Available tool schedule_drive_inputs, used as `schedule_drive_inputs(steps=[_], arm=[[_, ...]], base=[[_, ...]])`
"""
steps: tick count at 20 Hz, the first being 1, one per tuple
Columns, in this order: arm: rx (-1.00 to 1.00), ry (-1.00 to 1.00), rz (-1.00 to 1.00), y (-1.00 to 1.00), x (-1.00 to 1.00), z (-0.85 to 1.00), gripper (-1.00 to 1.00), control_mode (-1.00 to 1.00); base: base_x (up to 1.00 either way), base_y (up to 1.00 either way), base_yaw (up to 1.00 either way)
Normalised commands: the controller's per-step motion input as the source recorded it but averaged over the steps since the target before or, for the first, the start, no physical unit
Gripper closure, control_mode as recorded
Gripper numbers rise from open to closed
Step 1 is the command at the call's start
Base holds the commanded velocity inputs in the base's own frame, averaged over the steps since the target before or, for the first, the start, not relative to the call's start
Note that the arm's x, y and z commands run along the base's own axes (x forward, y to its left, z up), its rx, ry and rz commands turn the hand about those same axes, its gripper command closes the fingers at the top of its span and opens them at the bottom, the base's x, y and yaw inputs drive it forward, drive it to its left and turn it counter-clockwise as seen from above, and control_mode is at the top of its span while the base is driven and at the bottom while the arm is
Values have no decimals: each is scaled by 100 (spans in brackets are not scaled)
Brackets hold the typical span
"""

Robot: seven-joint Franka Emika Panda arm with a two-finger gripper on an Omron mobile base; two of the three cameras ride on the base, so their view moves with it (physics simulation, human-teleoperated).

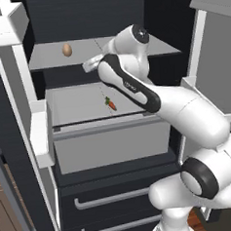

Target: Move the egg and carrot from the top shelf to the second highest shelf to make space. Then, place the pitcher from the counter on the cleared top shelf.

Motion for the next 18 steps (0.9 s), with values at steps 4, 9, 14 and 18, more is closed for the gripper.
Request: schedule_drive_inputs(steps=[4, 9, 14, 18], arm=[[0, 6, 2, 18, 18, 41, -100, -100], [-1, 9, 0, 22, 31, 2, -100, -100], [-4, 2, 0, 25, 39, -13, -100, -100], [-4, 0, 0, 22, 42, -13, -100, -100]], base=[[0, 0, 0], [0, 0, 0], [0, 0, 0], [0, 0, 0]])
